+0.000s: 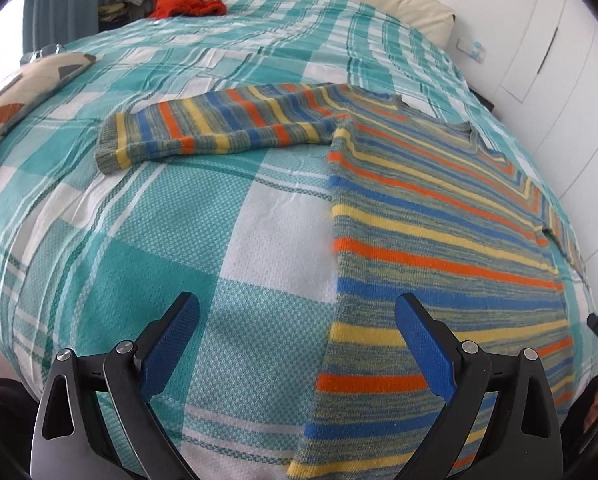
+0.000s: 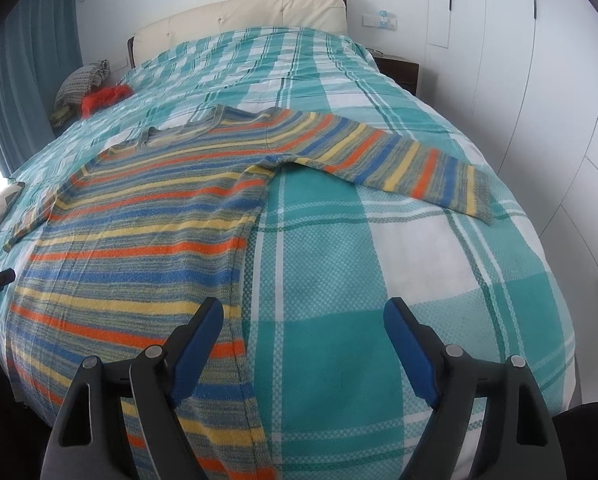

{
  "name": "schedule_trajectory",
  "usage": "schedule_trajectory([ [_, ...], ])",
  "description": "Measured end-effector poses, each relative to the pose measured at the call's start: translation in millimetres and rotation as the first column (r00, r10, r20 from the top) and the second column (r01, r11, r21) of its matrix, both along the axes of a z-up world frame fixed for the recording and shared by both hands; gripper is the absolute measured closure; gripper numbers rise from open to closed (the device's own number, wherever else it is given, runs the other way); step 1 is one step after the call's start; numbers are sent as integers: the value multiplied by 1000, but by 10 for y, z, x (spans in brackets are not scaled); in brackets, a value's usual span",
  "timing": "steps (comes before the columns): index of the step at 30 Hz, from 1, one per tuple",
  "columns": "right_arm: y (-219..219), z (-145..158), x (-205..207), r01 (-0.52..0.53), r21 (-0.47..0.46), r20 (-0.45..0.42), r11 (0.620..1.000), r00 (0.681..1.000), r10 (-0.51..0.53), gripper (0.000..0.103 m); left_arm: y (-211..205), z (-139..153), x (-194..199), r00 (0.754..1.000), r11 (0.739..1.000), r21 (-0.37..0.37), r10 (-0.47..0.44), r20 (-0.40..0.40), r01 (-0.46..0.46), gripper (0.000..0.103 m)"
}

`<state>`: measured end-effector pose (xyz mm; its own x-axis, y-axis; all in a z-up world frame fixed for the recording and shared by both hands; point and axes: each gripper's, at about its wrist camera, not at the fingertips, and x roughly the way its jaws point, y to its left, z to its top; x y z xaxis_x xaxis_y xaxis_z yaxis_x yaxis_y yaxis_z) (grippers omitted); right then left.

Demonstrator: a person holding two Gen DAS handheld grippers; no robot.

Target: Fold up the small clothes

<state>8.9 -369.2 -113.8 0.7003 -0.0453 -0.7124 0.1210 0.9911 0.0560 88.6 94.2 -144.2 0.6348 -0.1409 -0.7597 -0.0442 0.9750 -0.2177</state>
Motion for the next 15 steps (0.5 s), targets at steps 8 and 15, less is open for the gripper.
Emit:
schedule_trajectory([
  [8,-44,182,915,-49,-94,68,994,996,55,21,-115,238,635,992,998,56,12,123,-19,4],
  [15,-192,-483,1833,-16,-65,-117,998,993,8,0,-383,-267,1306,999,991,122,-50,-13,51,1],
])
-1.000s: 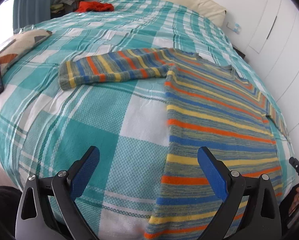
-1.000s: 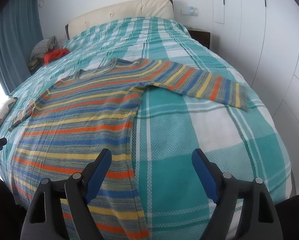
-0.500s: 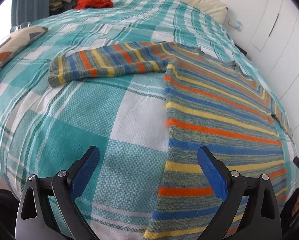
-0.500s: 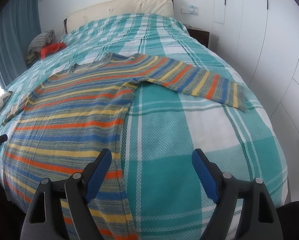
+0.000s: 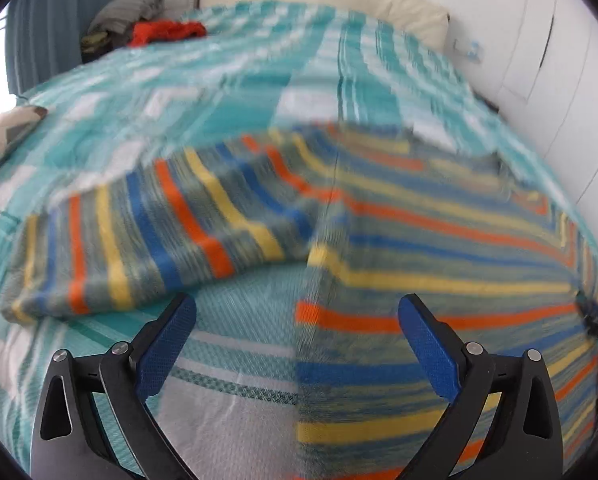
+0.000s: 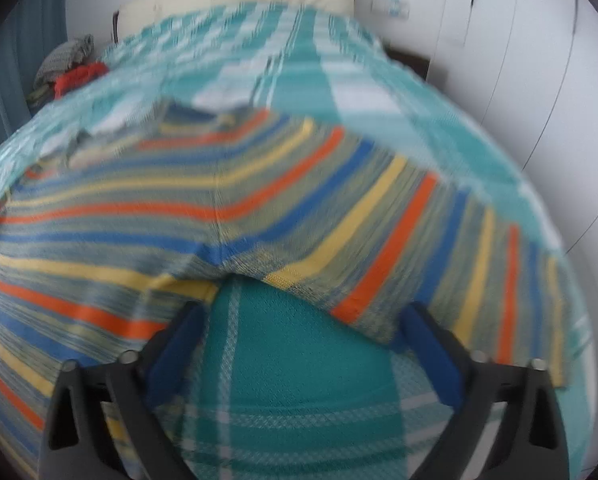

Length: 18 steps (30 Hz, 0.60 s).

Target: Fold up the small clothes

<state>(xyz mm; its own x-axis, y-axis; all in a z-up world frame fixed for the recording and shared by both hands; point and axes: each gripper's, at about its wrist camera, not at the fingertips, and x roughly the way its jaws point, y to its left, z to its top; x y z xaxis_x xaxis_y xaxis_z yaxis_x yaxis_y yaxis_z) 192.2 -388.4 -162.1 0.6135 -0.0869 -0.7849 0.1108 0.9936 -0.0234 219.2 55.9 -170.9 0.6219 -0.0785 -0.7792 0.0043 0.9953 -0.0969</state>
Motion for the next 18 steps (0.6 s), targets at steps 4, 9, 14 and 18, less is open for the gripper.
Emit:
schedule_trajectory([
  [4,40,14,-35,5,-26,37,1000,999,-4,0,15,-62,-26,1000,1000,-13,-10,21,10,0],
  [9,35,25,-45,8,-33,30,999,1000,-7,0,63,-43,-56,999,999,-49,-11,32,13,0],
  [14,29,19,-31,8,-30,32,1000,999,-7,0,87,-61,-39,999,997,-71,-12,38,15,0],
  [18,31,22,-40,8,-32,32,999,999,-7,0,91,-72,-25,999,997,-82,-12,39,15,0],
])
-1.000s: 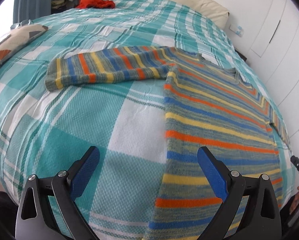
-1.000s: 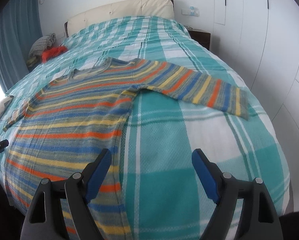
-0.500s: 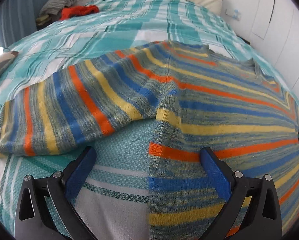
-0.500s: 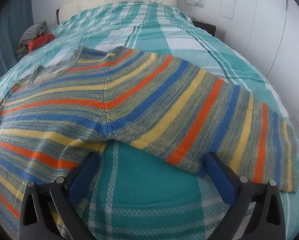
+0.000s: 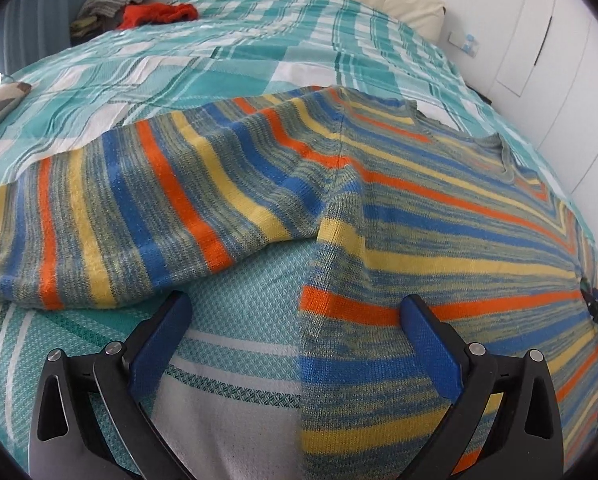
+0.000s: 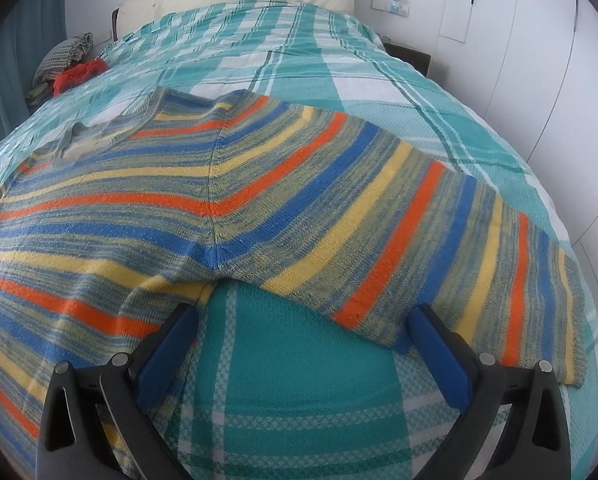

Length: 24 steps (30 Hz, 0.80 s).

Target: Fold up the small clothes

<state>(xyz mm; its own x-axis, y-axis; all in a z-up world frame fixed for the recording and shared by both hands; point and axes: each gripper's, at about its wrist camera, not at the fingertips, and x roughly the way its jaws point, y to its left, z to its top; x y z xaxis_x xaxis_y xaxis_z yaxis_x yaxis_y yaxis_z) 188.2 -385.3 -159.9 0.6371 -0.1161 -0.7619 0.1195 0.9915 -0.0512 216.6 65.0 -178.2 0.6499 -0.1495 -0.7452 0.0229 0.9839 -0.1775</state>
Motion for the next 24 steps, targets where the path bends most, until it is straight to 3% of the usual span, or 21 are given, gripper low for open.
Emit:
schedule_trajectory([
  [24,2,3,2,1,1,-1,1000,1000,-1,0,-21,7,5,1000,1000,25,3,-1,-3,0],
])
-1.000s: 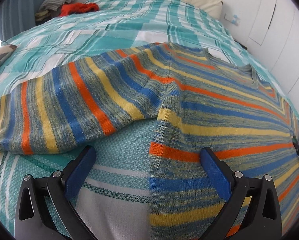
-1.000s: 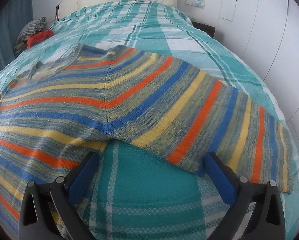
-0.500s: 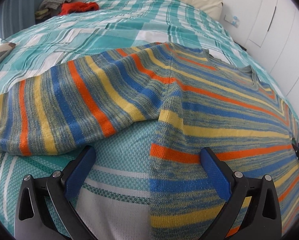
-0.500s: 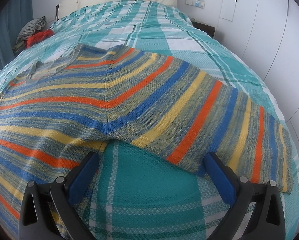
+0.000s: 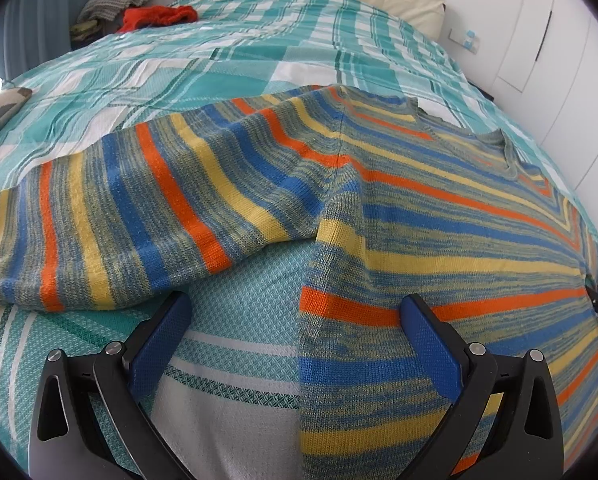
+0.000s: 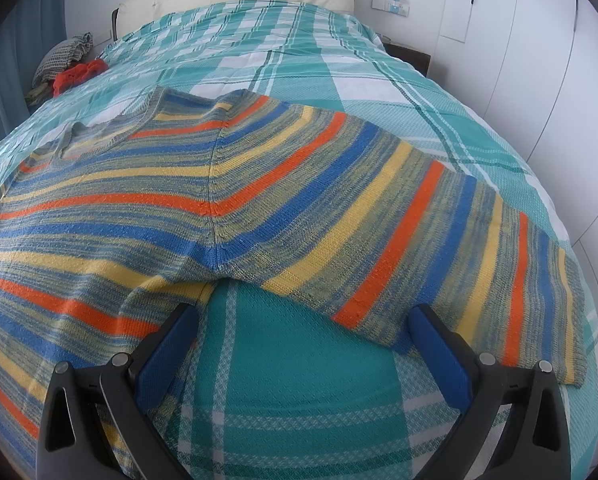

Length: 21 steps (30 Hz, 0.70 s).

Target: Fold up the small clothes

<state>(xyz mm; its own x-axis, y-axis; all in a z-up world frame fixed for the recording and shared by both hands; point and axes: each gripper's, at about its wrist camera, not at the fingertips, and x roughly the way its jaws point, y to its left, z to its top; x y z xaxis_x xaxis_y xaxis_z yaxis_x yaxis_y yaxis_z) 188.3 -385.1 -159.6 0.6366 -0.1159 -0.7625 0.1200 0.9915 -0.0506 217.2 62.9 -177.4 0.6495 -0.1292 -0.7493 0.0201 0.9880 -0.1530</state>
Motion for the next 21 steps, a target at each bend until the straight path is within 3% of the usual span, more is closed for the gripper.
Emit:
schedule_trajectory([
  [21,-1,1,3,0,0,0,1000,1000,0,0,-4,-5,3,1000,1000,-6,1,1,-1,0],
])
